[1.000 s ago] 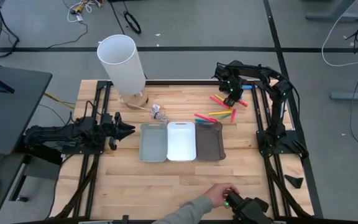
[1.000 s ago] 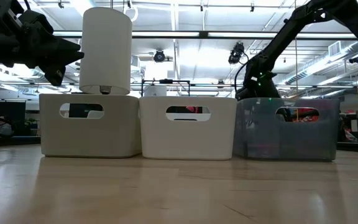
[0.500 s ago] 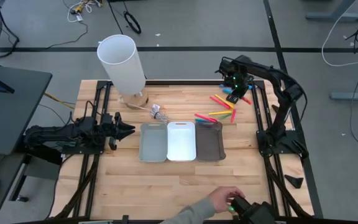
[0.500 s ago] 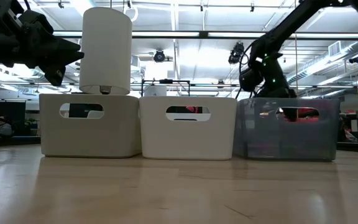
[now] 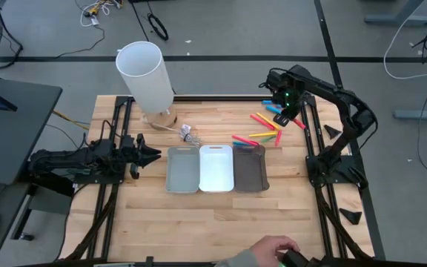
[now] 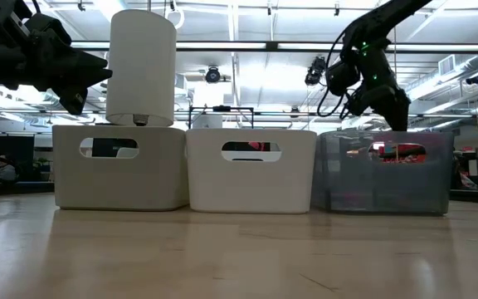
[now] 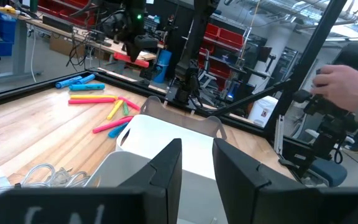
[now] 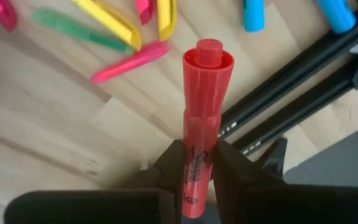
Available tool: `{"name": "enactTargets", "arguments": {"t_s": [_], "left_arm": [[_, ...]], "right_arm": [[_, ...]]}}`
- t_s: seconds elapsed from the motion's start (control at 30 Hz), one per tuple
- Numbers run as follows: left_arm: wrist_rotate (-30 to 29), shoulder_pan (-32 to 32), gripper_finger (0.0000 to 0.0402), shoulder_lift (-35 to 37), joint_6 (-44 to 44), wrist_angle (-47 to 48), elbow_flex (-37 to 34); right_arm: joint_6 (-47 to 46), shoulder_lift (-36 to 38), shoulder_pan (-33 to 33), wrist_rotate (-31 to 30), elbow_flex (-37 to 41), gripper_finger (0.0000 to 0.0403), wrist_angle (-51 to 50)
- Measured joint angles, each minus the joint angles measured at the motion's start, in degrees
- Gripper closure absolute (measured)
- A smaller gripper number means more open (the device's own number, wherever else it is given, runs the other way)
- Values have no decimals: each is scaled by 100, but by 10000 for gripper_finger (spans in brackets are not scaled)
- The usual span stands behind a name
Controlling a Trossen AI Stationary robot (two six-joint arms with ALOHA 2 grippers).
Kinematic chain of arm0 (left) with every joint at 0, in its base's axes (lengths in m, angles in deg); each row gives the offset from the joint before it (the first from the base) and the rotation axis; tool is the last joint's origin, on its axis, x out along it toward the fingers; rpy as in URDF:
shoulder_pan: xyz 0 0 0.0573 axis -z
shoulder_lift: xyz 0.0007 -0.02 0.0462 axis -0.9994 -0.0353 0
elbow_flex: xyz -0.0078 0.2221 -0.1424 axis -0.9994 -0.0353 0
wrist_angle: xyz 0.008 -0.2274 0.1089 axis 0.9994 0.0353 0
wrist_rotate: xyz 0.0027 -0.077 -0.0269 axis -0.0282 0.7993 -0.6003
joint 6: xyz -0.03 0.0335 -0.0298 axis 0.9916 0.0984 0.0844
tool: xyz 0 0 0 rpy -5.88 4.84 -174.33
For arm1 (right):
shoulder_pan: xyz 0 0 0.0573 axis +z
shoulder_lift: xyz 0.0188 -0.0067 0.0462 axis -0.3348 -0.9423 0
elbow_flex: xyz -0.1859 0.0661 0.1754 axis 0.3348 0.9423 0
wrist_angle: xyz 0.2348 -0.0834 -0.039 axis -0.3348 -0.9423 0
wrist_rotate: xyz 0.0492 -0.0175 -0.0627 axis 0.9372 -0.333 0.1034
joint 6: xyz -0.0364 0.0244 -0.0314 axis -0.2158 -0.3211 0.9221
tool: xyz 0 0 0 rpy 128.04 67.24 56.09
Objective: Pick & Place Markers
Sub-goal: Put the orange marker into the gray bin
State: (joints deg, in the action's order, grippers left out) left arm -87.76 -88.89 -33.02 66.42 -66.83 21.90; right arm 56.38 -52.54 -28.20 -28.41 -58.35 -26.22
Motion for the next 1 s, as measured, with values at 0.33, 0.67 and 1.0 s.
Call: {"name": "enactTargets", "arguments": {"t_s": [0.33,0.67,1.0], "left_arm": [[-1,0,305,0,1,1,0],[0,2,305,0,0,2,0],[-2,1,305,0,0,1,-1]], "right_arm": [[-200,153,288,136,0,346,289],[-291,327,664,439,0,346,1119],[-157,332,1194,596,0,346,1815]]}}
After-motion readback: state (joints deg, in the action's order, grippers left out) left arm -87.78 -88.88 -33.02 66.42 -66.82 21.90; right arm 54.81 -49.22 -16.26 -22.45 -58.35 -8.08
